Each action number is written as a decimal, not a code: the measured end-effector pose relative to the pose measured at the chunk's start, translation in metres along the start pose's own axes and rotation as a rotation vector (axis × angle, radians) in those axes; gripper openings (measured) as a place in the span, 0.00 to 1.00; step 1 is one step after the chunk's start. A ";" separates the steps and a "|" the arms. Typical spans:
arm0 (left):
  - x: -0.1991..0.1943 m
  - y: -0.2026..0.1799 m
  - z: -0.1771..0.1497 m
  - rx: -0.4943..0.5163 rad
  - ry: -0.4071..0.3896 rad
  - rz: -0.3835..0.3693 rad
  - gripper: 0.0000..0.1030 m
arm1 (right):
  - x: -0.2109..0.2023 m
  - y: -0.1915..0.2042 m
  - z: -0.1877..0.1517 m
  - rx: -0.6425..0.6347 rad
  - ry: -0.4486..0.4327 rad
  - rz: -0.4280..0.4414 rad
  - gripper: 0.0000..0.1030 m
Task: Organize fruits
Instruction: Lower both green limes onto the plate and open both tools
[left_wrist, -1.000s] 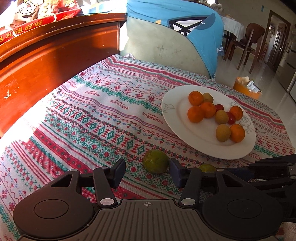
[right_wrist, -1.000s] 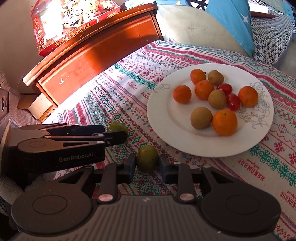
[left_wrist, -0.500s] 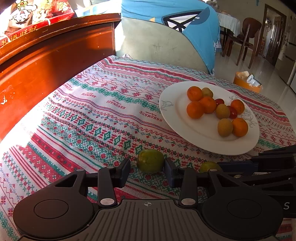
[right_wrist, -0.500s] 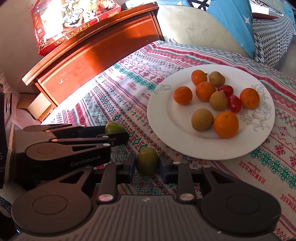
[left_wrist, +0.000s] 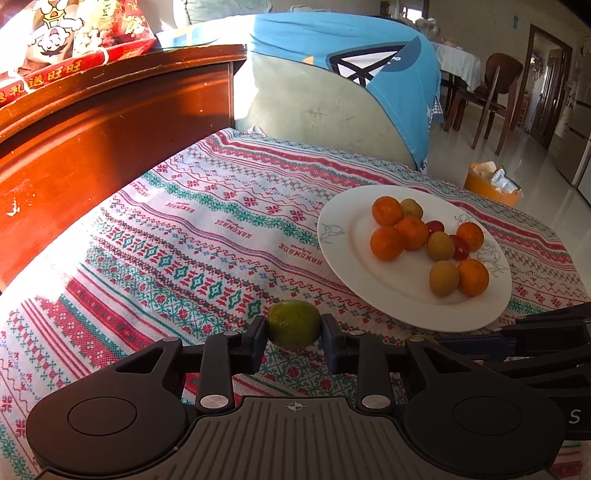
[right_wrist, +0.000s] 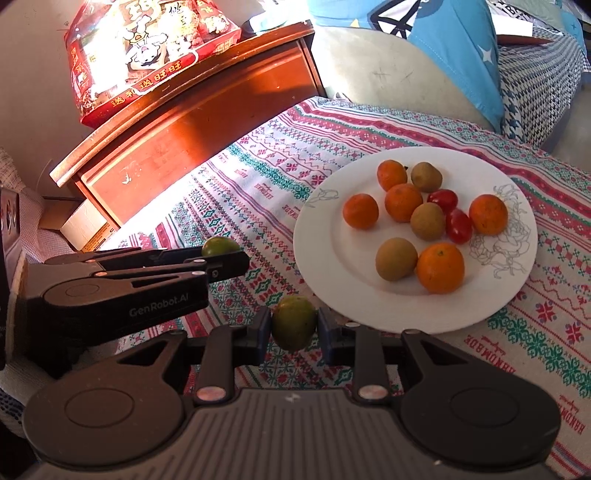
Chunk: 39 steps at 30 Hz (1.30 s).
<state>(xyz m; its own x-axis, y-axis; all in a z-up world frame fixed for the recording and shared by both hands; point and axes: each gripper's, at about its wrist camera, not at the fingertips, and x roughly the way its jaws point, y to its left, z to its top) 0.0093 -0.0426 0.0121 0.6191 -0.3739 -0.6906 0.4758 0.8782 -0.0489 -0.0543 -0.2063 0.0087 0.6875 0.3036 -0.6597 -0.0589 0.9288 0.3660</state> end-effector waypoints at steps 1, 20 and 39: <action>-0.003 0.000 0.003 -0.005 -0.011 0.000 0.28 | -0.002 -0.001 0.002 0.004 -0.010 -0.001 0.27; -0.017 -0.029 0.046 -0.087 -0.094 -0.139 0.28 | -0.032 -0.062 0.062 0.151 -0.231 -0.138 0.27; 0.026 -0.045 0.044 -0.132 0.027 -0.127 0.28 | 0.009 -0.102 0.066 0.230 -0.182 -0.195 0.28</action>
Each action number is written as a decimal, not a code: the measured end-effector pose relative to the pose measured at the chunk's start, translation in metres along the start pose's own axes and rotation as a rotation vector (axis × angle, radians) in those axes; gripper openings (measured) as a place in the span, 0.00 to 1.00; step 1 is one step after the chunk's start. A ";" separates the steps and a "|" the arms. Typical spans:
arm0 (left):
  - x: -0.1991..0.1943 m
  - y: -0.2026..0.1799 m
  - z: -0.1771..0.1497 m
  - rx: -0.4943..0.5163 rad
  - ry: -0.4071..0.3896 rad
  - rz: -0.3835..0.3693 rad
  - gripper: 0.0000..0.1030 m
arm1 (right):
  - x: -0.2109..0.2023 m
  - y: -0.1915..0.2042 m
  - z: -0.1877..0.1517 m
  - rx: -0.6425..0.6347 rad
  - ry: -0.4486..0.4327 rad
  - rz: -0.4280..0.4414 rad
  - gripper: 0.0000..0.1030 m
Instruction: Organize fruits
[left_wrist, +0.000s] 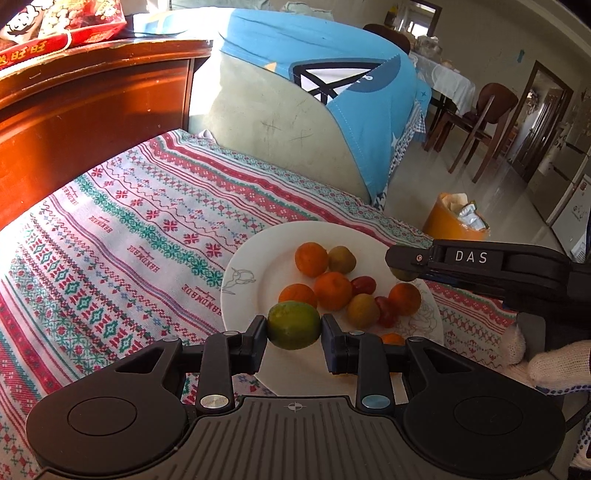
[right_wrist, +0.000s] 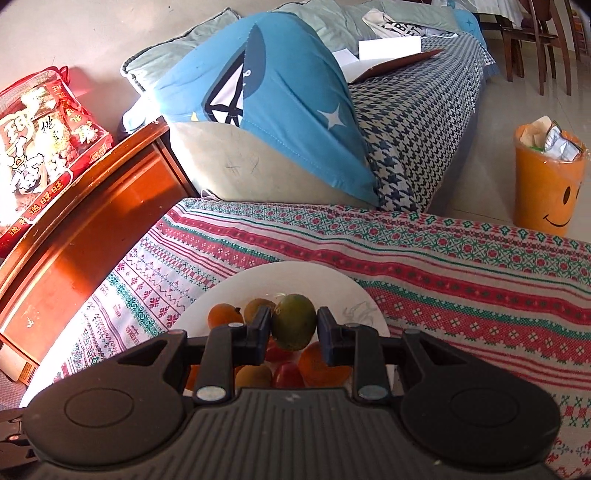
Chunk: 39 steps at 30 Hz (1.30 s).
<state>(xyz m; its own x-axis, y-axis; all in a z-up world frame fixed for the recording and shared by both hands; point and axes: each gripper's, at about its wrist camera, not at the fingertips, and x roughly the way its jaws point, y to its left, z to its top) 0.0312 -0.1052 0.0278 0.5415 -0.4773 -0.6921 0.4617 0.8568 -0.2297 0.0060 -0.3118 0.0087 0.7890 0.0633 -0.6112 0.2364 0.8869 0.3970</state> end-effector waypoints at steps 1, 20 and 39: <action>0.001 0.000 0.000 -0.001 0.002 0.001 0.28 | 0.000 0.000 0.000 0.003 -0.001 -0.002 0.29; -0.011 -0.007 0.010 -0.002 0.007 0.031 0.41 | -0.043 0.009 0.002 0.045 -0.010 -0.080 0.42; -0.039 -0.006 0.003 0.007 0.105 0.176 0.72 | -0.082 0.038 -0.048 0.013 0.094 -0.313 0.80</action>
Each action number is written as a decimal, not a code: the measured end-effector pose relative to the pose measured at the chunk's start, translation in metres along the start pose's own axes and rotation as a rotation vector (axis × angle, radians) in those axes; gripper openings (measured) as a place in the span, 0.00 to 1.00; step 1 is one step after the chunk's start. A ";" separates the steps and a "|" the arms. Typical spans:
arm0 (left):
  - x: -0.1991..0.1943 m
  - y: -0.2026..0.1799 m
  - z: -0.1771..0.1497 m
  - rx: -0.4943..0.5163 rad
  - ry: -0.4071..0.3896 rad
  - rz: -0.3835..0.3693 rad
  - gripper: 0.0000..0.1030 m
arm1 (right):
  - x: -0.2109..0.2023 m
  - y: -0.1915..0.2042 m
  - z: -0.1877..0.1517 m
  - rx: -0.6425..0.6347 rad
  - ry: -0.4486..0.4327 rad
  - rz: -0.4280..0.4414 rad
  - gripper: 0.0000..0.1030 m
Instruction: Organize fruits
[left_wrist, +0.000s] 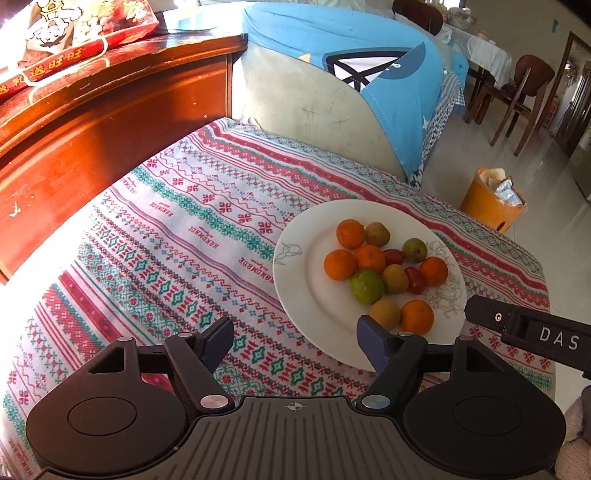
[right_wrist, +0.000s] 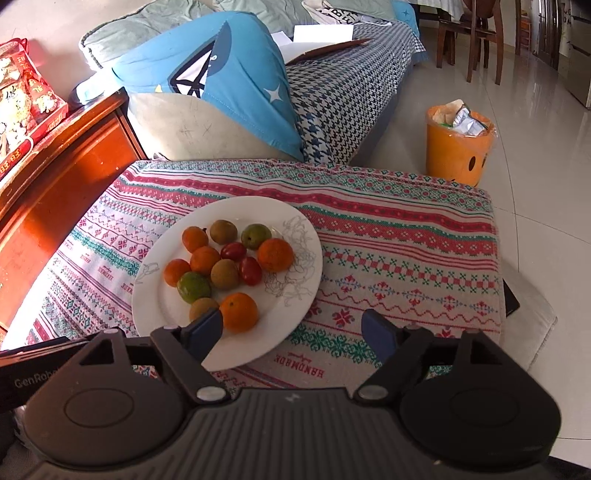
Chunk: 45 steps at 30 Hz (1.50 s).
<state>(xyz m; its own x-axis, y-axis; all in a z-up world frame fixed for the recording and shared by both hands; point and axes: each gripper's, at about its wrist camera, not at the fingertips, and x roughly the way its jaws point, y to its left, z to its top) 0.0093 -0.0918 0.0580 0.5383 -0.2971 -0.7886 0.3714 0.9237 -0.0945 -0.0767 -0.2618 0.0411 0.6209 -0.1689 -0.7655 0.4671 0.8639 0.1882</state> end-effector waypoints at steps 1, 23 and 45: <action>0.000 0.001 0.000 -0.002 0.005 0.006 0.72 | 0.001 0.002 -0.001 -0.008 0.002 -0.009 0.80; 0.016 0.002 -0.001 0.028 0.111 0.152 0.78 | 0.019 0.016 -0.001 -0.037 0.074 -0.084 0.90; 0.024 0.006 0.002 0.038 0.140 0.183 0.84 | 0.028 0.025 -0.005 -0.073 0.102 -0.118 0.92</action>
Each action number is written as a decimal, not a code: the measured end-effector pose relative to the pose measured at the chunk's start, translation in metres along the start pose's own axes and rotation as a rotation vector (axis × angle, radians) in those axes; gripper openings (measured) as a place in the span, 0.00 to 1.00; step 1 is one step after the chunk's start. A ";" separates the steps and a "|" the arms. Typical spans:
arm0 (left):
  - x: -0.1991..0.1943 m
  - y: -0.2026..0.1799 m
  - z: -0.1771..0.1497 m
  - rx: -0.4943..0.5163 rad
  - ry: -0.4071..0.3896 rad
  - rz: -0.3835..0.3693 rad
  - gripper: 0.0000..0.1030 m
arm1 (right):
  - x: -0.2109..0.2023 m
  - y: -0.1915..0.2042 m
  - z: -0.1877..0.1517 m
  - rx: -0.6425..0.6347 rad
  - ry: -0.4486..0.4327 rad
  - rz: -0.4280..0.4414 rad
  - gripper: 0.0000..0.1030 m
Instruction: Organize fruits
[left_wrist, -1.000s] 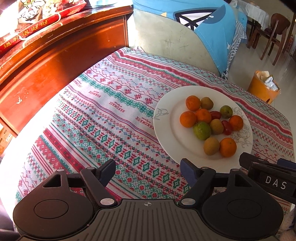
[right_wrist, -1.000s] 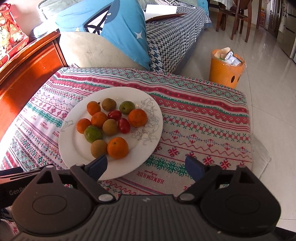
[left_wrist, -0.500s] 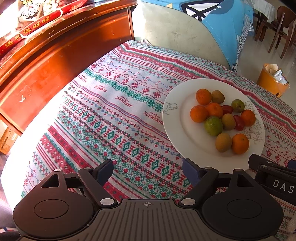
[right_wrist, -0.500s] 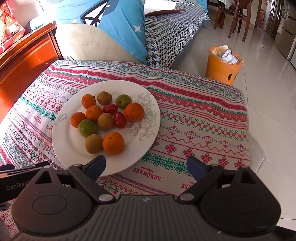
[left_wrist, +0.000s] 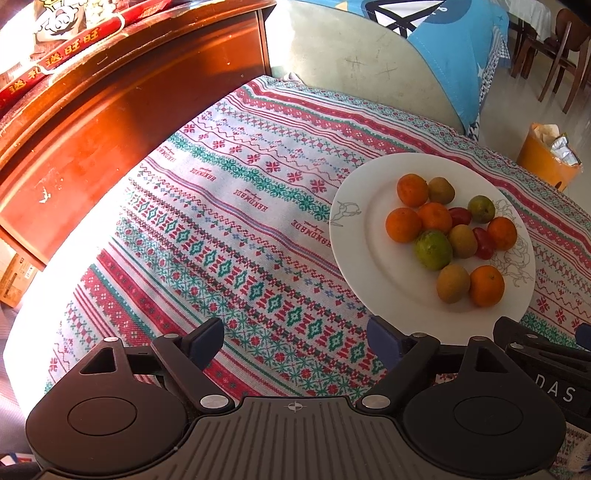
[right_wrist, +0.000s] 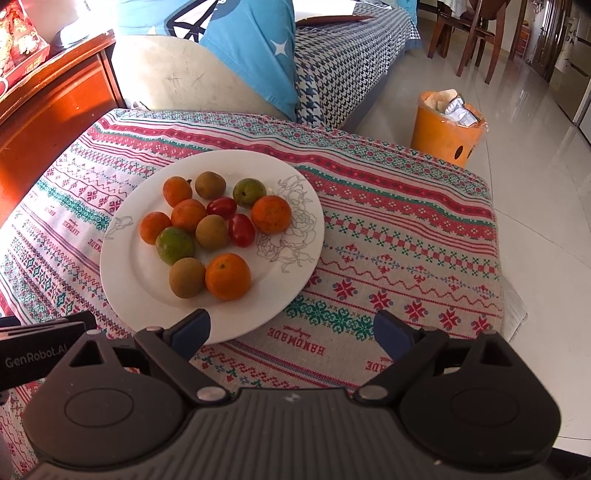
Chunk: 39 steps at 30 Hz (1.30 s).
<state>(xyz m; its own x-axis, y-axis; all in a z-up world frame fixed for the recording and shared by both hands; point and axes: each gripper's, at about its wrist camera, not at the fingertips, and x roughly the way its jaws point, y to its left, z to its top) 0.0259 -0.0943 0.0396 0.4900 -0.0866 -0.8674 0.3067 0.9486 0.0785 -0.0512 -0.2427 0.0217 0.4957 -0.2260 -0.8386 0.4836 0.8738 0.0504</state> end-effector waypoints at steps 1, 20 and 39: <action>0.000 0.000 0.000 0.002 -0.001 0.002 0.84 | 0.000 0.000 0.000 -0.001 0.001 0.000 0.92; -0.002 -0.005 -0.003 0.051 -0.009 0.047 0.86 | 0.000 0.008 -0.004 -0.047 -0.004 0.006 0.92; -0.012 -0.001 -0.023 0.068 -0.018 0.105 0.86 | -0.014 0.012 -0.034 -0.091 -0.072 0.098 0.92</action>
<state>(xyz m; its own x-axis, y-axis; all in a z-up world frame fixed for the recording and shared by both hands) 0.0012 -0.0876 0.0388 0.5365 0.0058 -0.8439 0.3072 0.9300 0.2017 -0.0772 -0.2149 0.0160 0.5894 -0.1650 -0.7908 0.3644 0.9280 0.0780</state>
